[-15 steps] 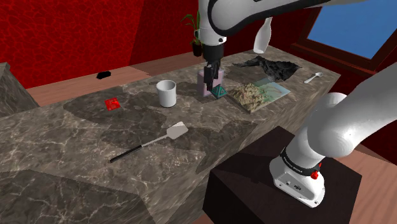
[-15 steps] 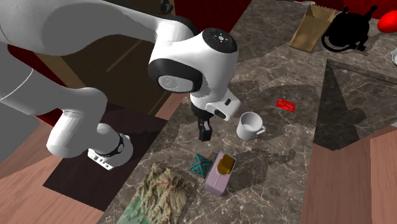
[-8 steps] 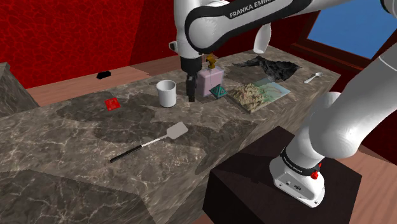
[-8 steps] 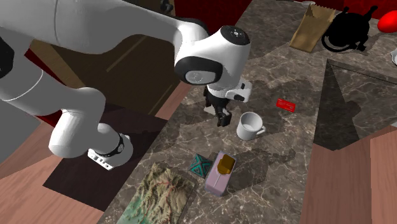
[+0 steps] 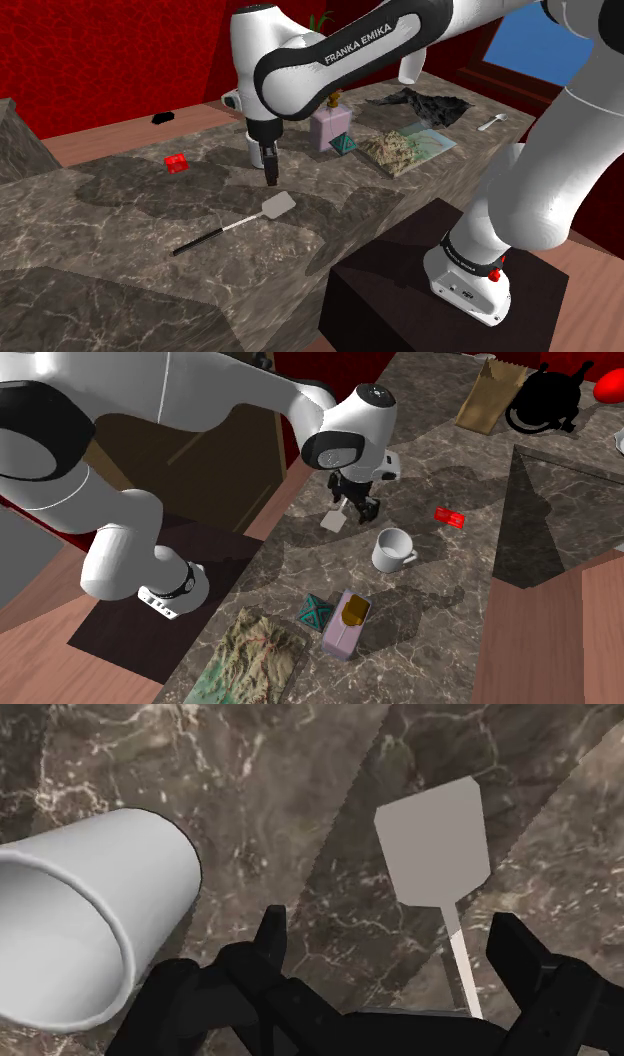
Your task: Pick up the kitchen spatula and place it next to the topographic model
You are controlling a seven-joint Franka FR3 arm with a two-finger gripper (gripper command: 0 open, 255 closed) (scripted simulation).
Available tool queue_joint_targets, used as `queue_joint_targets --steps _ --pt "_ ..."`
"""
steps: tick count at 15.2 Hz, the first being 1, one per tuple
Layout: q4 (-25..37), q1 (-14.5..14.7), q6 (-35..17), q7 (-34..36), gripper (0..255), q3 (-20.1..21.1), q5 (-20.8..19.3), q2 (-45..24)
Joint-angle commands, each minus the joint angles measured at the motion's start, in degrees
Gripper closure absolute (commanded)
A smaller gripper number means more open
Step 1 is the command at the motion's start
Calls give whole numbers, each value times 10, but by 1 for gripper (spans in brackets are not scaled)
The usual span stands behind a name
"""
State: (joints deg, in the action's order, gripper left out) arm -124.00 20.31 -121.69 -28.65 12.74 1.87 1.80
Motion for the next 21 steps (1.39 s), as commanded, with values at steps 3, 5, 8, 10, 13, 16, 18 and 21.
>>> queue_joint_targets --steps 3,5,8,10,13,16,18,21 --pt "28 26 -31 -33 0 26 -6 -44" --pt "39 38 -46 -51 0 38 -11 -63" --pt "54 55 -69 -76 0 56 -19 -91" --pt "52 56 -76 -75 0 56 -21 -96" --pt "44 58 -97 -71 0 55 -27 -110" --pt "36 60 -121 -66 0 54 -34 -127" --pt "36 60 -121 -66 0 54 -34 -127" --pt "36 60 -121 -66 0 54 -34 -127"
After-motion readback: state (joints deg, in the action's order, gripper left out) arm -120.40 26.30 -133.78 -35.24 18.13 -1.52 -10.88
